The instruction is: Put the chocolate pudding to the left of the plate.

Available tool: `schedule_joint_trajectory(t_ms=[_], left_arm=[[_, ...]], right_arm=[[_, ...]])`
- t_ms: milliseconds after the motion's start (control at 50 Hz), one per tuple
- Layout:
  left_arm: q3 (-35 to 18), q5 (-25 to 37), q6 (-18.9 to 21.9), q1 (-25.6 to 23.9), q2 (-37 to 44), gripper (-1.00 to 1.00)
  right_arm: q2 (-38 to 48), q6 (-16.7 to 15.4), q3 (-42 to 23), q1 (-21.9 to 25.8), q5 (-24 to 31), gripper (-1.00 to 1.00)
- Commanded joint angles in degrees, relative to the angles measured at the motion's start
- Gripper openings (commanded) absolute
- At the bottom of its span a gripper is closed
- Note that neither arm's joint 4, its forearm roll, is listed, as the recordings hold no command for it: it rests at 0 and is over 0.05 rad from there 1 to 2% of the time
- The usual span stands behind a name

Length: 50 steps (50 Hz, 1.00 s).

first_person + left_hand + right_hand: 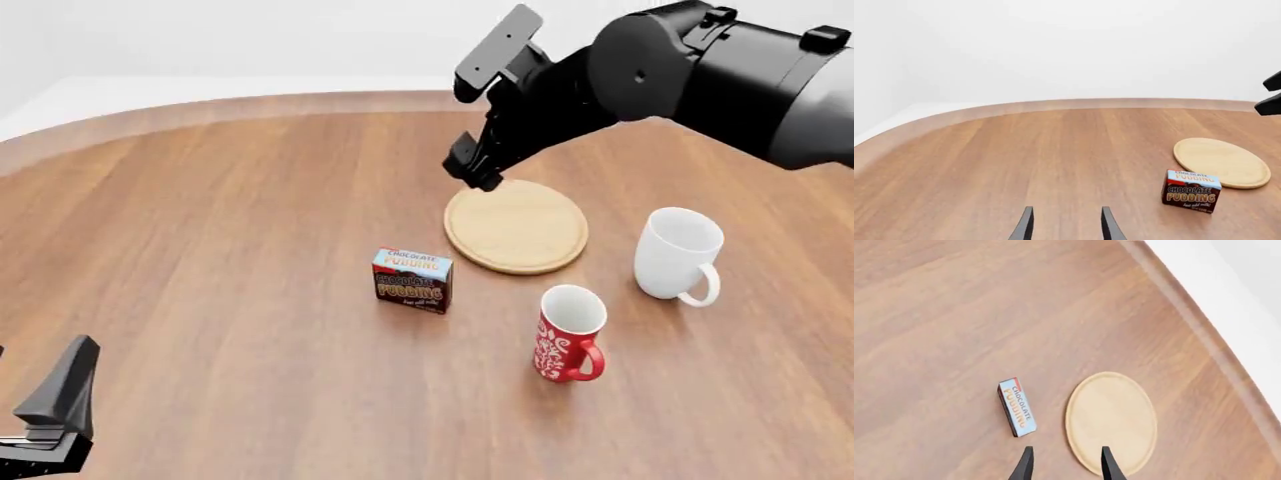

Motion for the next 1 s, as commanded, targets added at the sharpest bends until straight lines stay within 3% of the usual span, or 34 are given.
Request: schedule_joint_trajectory(t_ms=[20, 400, 1000], left_arm=[[0.00, 0.00, 0.00, 0.00, 0.00, 1.00], [0.00, 0.00, 0.00, 0.00, 0.00, 1.00], [0.00, 0.00, 0.00, 0.00, 0.00, 1.00]], right_arm=[[5.28, -1.27, -1.39, 0.94, 0.08, 1.00], [11.34, 1.06, -3.00, 5.01, -0.52, 1.00], [14.47, 3.02, 1.87, 5.43, -4.82, 1.00]])
